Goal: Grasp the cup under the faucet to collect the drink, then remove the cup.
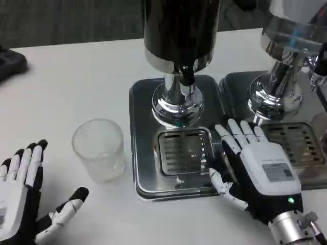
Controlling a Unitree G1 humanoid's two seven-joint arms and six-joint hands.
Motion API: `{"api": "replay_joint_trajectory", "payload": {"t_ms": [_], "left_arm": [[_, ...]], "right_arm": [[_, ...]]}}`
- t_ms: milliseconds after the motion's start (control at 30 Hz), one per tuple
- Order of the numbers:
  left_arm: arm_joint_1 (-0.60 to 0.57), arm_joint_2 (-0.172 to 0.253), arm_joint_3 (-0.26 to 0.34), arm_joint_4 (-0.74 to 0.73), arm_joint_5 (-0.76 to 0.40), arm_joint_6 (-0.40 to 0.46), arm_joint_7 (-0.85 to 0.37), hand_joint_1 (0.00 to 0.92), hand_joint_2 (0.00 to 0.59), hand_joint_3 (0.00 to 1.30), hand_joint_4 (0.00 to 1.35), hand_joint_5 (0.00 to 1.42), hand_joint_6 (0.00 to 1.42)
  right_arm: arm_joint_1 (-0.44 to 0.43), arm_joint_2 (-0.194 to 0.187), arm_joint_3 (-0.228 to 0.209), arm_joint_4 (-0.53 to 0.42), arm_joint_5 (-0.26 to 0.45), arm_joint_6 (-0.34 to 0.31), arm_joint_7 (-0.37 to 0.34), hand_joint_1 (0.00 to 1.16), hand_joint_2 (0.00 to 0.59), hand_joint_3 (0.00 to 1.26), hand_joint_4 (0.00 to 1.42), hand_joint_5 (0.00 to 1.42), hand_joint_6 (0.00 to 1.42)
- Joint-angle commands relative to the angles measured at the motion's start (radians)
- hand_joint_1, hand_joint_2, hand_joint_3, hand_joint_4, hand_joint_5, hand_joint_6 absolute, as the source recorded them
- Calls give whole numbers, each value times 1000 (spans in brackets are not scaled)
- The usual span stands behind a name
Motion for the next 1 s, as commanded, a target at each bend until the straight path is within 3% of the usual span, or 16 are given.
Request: {"api": "replay_joint_trajectory", "payload": {"t_ms": [33,500,867,1000], "left_arm": [[-5,-9,-11,-14,7,13,-17,0,170,0,0,0,0],[8,-29,1,-29,-10,28,-14,0,170,0,0,0,0],[-18,-13,33,42,-54,-81,21,0,167,0,0,0,0],[-33,-31,57,86,-123,-157,24,0,116,0,0,0,0]], "right_arm": [[11,-12,-15,-8,19,-13,1,177,505,105,0,0,0],[-8,-19,-12,-9,14,-12,18,178,505,105,0,0,0],[17,12,0,-19,-11,22,5,179,505,105,0,0,0],[11,12,2,-14,-9,18,7,179,505,105,0,0,0]]}}
